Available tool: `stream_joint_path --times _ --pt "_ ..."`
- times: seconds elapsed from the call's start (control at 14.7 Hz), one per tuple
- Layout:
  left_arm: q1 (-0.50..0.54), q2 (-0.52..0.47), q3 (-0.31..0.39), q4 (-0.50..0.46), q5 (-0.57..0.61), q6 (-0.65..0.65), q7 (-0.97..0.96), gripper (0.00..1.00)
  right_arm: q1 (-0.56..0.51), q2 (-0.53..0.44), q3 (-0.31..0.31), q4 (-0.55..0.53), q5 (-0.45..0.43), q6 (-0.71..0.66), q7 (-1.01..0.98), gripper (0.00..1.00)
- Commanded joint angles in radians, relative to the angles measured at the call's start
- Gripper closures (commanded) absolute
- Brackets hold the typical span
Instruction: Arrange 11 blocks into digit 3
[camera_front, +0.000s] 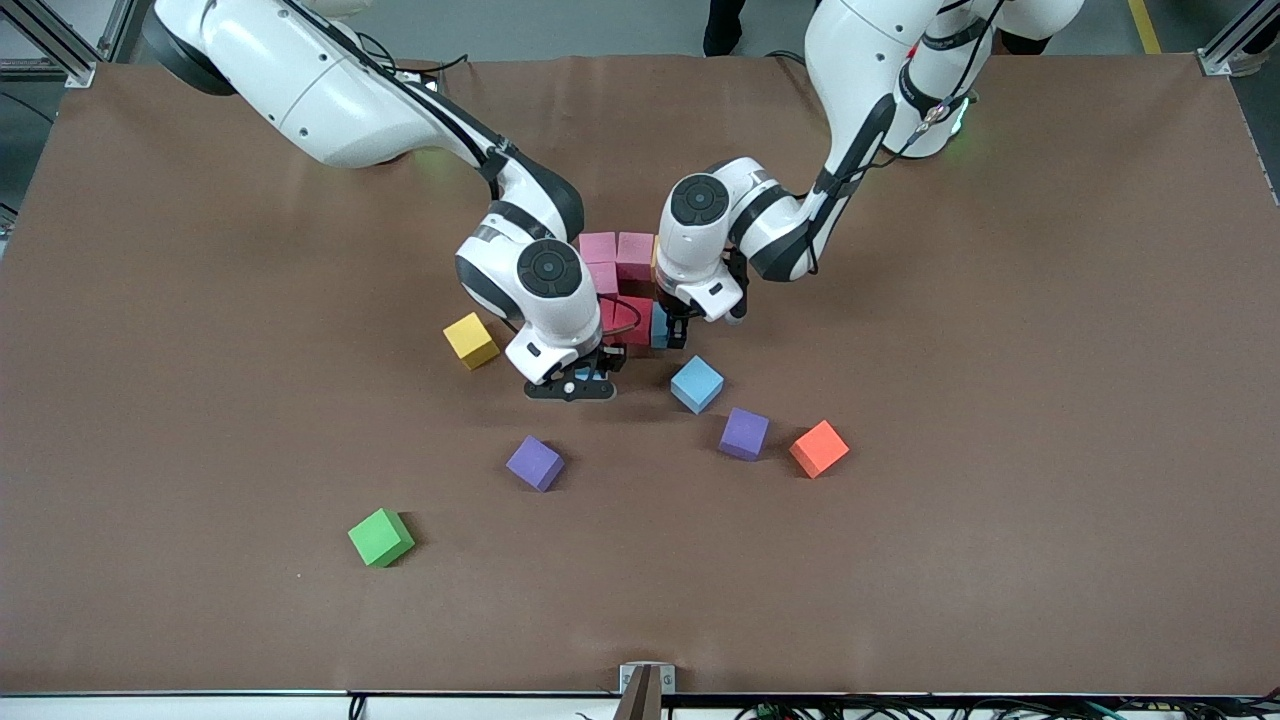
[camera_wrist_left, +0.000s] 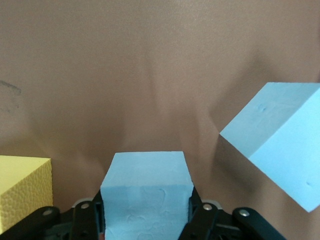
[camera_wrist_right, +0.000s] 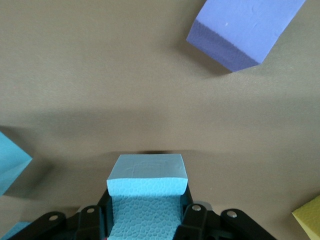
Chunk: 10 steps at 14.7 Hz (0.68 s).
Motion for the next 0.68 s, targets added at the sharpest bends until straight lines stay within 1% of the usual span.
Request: stream_joint_path --times 0.0,0.61 --pt "-0.017 0.031 -0.002 -0.002 0.018 0.011 -0.025 0.82 0.017 0.004 -0.015 -0.006 -0.013 0.015 0.029 1.00" --pt "-0.023 0.033 -0.003 -0.002 0.014 0.011 -0.032 0.82 0.028 0.004 -0.015 -0.015 -0.013 0.011 0.055 1.00"
